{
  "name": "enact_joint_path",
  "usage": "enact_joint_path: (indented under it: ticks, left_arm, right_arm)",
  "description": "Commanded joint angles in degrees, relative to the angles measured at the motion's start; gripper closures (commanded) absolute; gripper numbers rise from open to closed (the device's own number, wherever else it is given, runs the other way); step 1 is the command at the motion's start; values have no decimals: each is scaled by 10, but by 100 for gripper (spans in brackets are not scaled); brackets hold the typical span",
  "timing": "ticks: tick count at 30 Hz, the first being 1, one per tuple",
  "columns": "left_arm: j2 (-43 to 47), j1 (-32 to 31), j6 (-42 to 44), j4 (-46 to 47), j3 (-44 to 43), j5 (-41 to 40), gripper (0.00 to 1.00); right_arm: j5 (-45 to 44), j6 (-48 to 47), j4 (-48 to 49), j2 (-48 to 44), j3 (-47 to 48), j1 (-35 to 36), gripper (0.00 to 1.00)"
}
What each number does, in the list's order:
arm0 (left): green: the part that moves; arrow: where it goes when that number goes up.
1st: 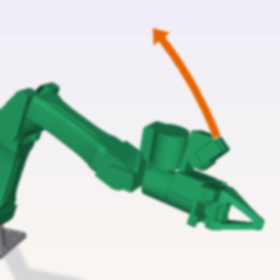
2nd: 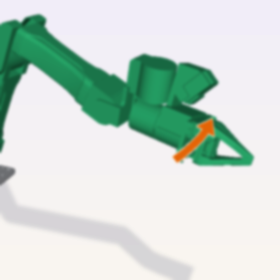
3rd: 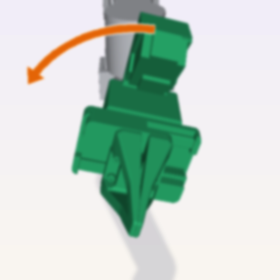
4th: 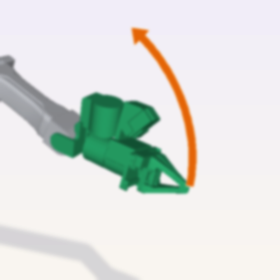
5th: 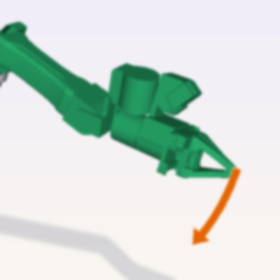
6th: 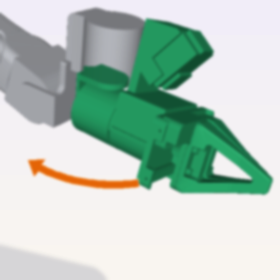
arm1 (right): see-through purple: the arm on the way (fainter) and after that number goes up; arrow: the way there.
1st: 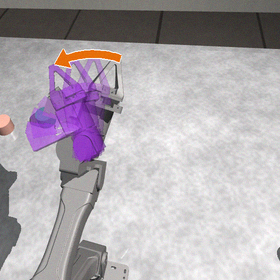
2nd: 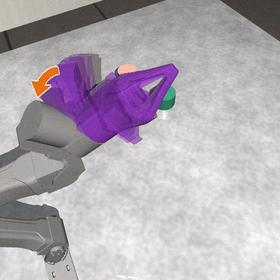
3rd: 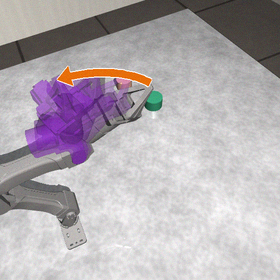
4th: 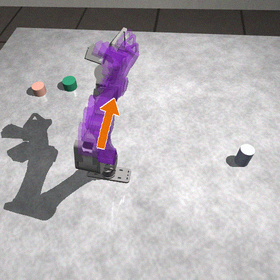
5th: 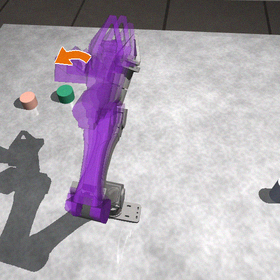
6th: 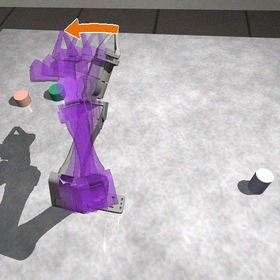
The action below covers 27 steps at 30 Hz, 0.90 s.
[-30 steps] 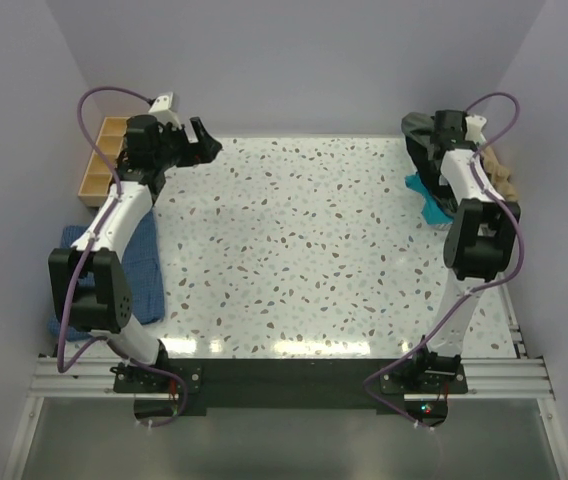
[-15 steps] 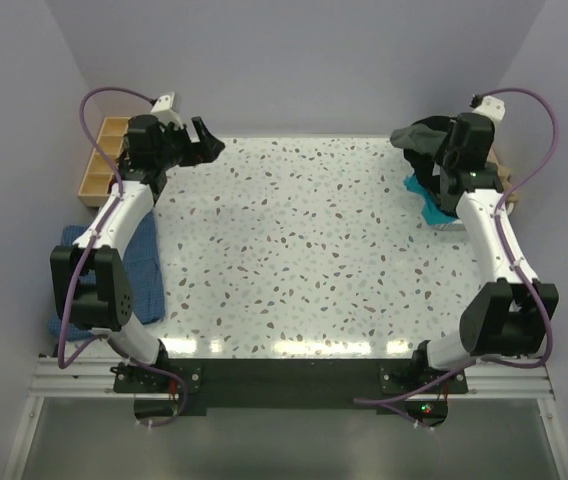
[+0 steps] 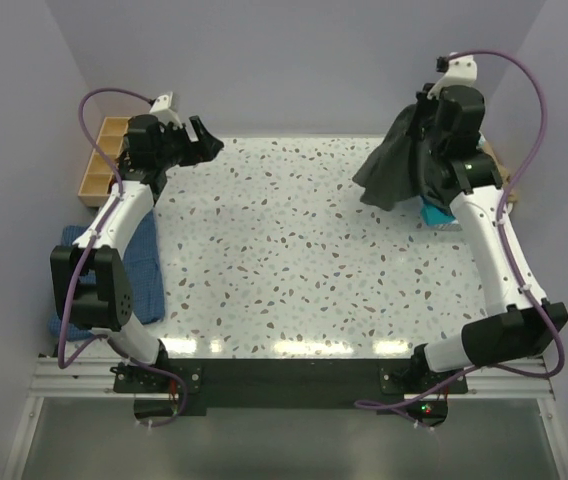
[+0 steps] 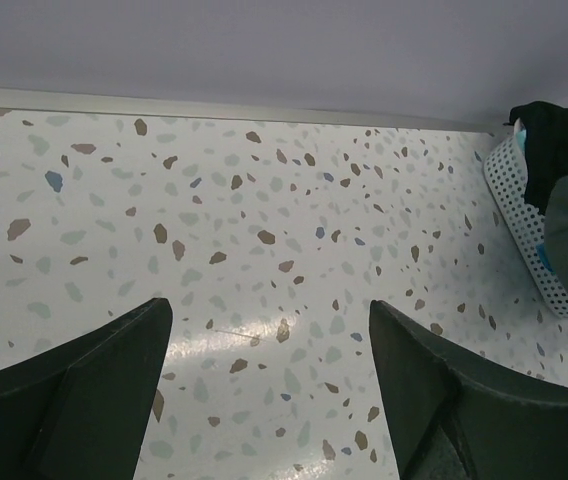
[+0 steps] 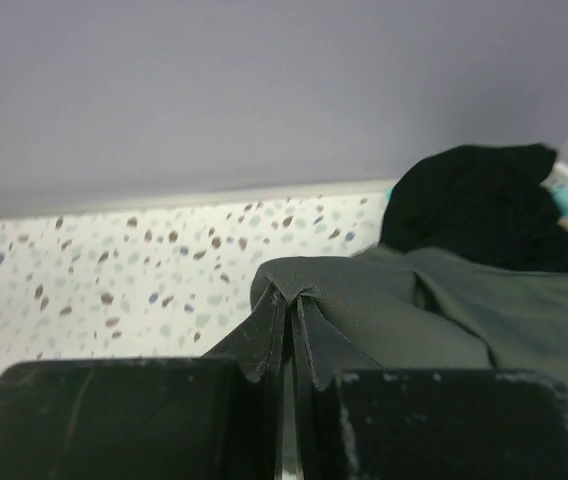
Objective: Fold and stack the t-shirts
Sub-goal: Grab the tshirt from the pile, then move the tshirt to the center of the board
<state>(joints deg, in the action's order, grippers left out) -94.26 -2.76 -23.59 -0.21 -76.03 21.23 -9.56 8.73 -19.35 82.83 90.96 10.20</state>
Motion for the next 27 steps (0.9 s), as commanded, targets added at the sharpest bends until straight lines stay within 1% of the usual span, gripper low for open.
enact_joint_path:
  ticks: [1, 4, 5, 7, 9, 10, 12, 13, 14, 15, 16, 17, 18, 19, 20, 22, 23, 24, 25, 26, 27]
  left_arm:
    - [14, -3, -18, 27, 4, 4, 16]
    - [14, -3, -22, 30, 3, 7, 16]
    - [14, -3, -22, 32, 3, 8, 16]
    - [11, -3, -24, 33, 3, 8, 16]
    - [9, -3, -27, 34, 4, 9, 16]
    - [9, -3, -27, 35, 4, 8, 17]
    - [7, -3, -27, 33, 4, 7, 17]
    - [7, -3, -27, 32, 4, 4, 17]
    - [5, -3, -27, 32, 4, 0, 17]
    - [3, -4, -27, 32, 4, -2, 17]
    - [2, -3, -27, 32, 4, -3, 17]
    - [0, -3, -28, 32, 4, -4, 17]
    - [-1, -3, -28, 31, 4, -7, 17]
    - [-1, -3, -29, 32, 4, -7, 17]
    - [-2, -3, -29, 32, 4, -8, 17]
    - [-1, -3, -29, 31, 5, -13, 17]
    - [4, -3, -29, 31, 6, -22, 16]
    - [7, -2, -29, 30, 7, -30, 16]
    - [13, -2, -31, 30, 11, -37, 16]
    - [18, -2, -33, 30, 12, -53, 16]
    - [23, -2, -35, 30, 16, -65, 16]
  right_arm:
    - [-123, -19, 26, -26, 100, -3, 100]
    - [-153, -25, 35, -20, 129, -2, 100]
    - [-144, -25, 36, -20, 138, -2, 100]
    - [-99, -23, 35, -15, 169, 1, 100]
    - [-78, -21, 33, -10, 192, 3, 100]
    - [-64, -21, 20, -3, 229, 4, 100]
    - [-8, -28, 8, 8, 267, 6, 100]
    - [18, -29, -14, 15, 317, 7, 100]
    - [70, -28, -29, 35, 347, 8, 100]
    - [94, -25, -45, 44, 379, 7, 100]
    - [131, -19, -69, 55, 430, 8, 100]
    - [162, -12, -74, 65, 450, 8, 100]
    - [235, 5, -74, 68, 463, 8, 100]
    - [257, 17, -62, 68, 475, 9, 100]
    - [277, 43, -54, 66, 475, 9, 100]
    - [355, 66, -24, 66, 469, 8, 100]
    - [384, 108, -9, 69, 465, 9, 100]
    - [454, 131, 10, 73, 458, 8, 100]
    - [486, 156, 52, 76, 435, 11, 100]
    - [510, 207, 78, 78, 414, 17, 100]
    - [528, 222, 101, 76, 390, 27, 100]
